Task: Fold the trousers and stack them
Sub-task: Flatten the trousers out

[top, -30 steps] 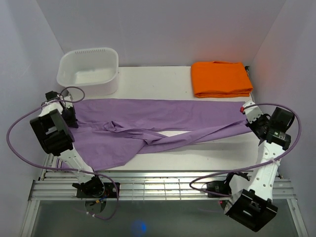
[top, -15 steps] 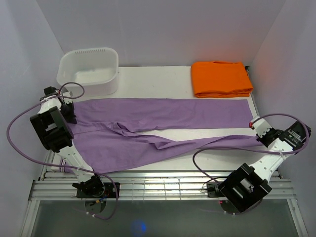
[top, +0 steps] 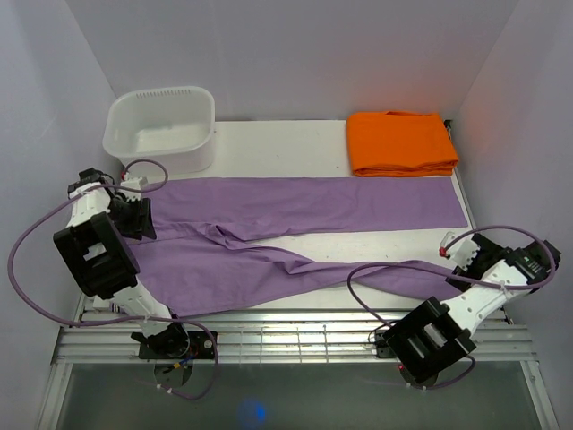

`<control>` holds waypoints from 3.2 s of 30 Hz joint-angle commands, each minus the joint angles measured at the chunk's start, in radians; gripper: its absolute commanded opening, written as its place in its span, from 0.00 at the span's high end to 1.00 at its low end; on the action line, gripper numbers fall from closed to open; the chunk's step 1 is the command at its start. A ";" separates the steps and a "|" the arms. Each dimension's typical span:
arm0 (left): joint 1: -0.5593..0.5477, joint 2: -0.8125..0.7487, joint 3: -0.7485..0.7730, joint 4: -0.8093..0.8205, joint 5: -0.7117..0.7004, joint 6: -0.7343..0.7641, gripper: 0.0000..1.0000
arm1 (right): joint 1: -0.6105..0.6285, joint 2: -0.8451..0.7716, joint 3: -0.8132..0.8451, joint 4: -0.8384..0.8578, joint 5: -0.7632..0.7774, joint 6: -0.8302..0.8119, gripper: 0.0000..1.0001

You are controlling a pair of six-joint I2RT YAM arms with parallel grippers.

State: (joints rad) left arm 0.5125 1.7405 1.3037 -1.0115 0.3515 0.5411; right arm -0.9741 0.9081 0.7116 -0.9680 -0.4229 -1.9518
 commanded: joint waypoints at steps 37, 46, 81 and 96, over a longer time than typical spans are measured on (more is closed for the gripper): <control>0.015 0.126 -0.103 0.031 0.044 -0.050 0.55 | 0.617 0.518 0.092 0.290 0.113 0.368 0.92; 0.069 0.200 -0.095 0.085 -0.017 -0.096 1.00 | 0.623 0.348 0.397 0.144 0.049 0.355 0.92; 0.159 0.047 0.042 -0.052 0.244 0.097 0.66 | 0.627 0.491 0.402 0.110 0.015 0.800 0.38; -0.058 -0.012 -0.075 0.126 0.226 -0.003 0.70 | 0.804 0.940 0.543 0.408 0.267 1.213 0.54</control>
State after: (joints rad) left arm 0.5022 1.8091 1.2243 -0.9661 0.5968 0.5621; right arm -0.1612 1.8149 1.2476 -0.6083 -0.2813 -0.7879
